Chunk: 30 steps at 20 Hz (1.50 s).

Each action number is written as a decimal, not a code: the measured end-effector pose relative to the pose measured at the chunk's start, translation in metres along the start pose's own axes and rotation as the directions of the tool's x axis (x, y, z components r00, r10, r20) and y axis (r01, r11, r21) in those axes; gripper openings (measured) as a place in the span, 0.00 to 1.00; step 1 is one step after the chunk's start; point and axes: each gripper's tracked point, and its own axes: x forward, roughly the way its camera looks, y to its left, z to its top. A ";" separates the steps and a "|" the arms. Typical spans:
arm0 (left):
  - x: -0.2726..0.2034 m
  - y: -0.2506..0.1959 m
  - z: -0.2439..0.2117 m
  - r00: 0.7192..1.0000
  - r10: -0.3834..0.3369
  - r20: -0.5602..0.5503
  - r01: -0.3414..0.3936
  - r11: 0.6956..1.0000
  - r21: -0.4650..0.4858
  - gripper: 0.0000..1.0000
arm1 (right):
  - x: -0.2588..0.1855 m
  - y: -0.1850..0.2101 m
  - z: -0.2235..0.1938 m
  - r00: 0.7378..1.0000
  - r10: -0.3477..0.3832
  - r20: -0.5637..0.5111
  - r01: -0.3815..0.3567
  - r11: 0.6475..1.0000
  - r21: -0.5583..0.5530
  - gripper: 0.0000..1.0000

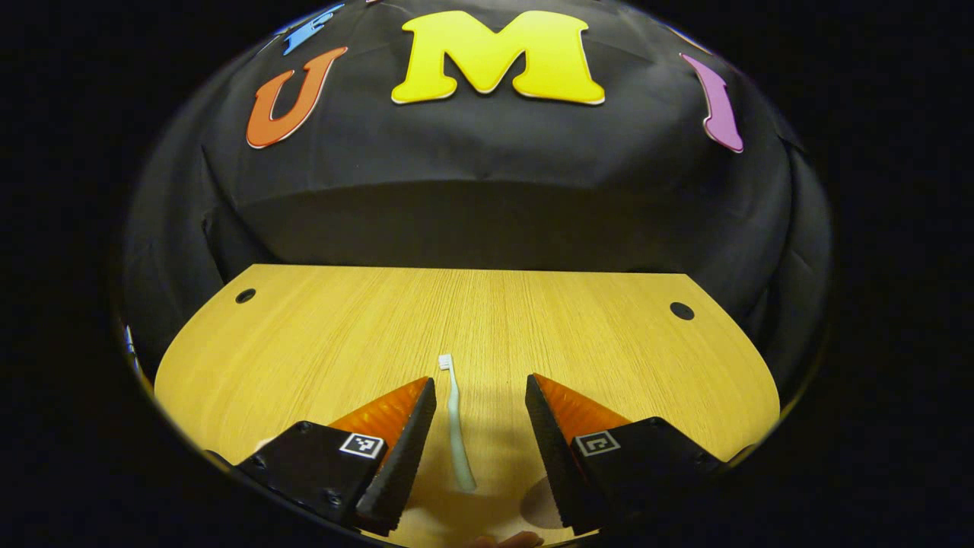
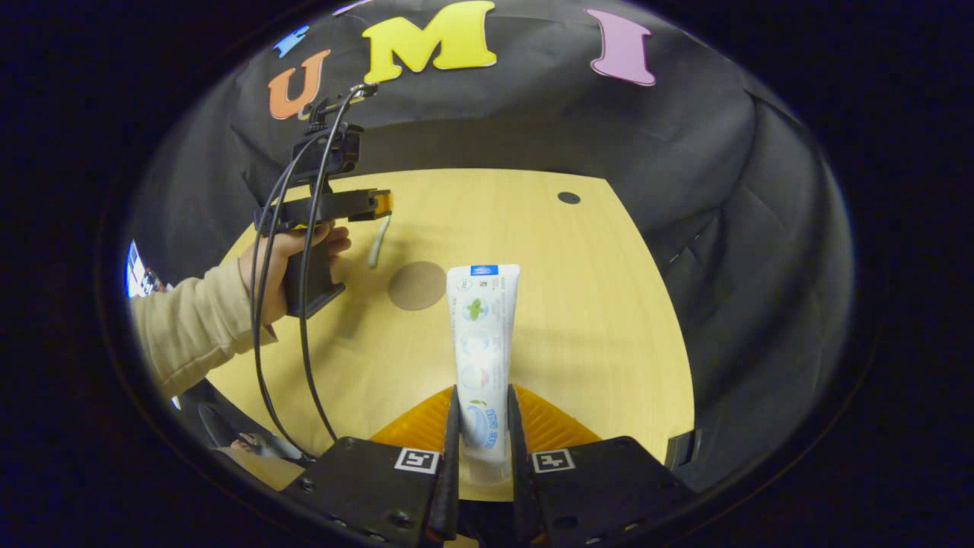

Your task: Put the toothbrush and toothpaste on the desktop into the cup, then pick up the cup and place it on the coaster on the desktop.

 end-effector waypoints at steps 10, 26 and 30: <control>0.062 0.021 -0.034 0.967 0.137 -0.213 -0.146 0.989 -0.028 0.67 | 0.020 -0.043 -0.007 0.998 0.006 -0.068 -0.005 1.000 0.015 0.30; 0.068 0.017 0.067 0.963 -0.014 -0.268 0.006 1.000 -0.028 0.07 | 0.003 -0.036 -0.020 0.999 -0.014 -0.032 0.016 0.999 0.049 0.30; 0.040 0.030 0.149 0.991 -0.025 -0.130 0.017 0.998 -0.065 0.07 | -0.004 -0.020 -0.027 1.000 -0.011 -0.021 0.012 1.000 0.029 0.30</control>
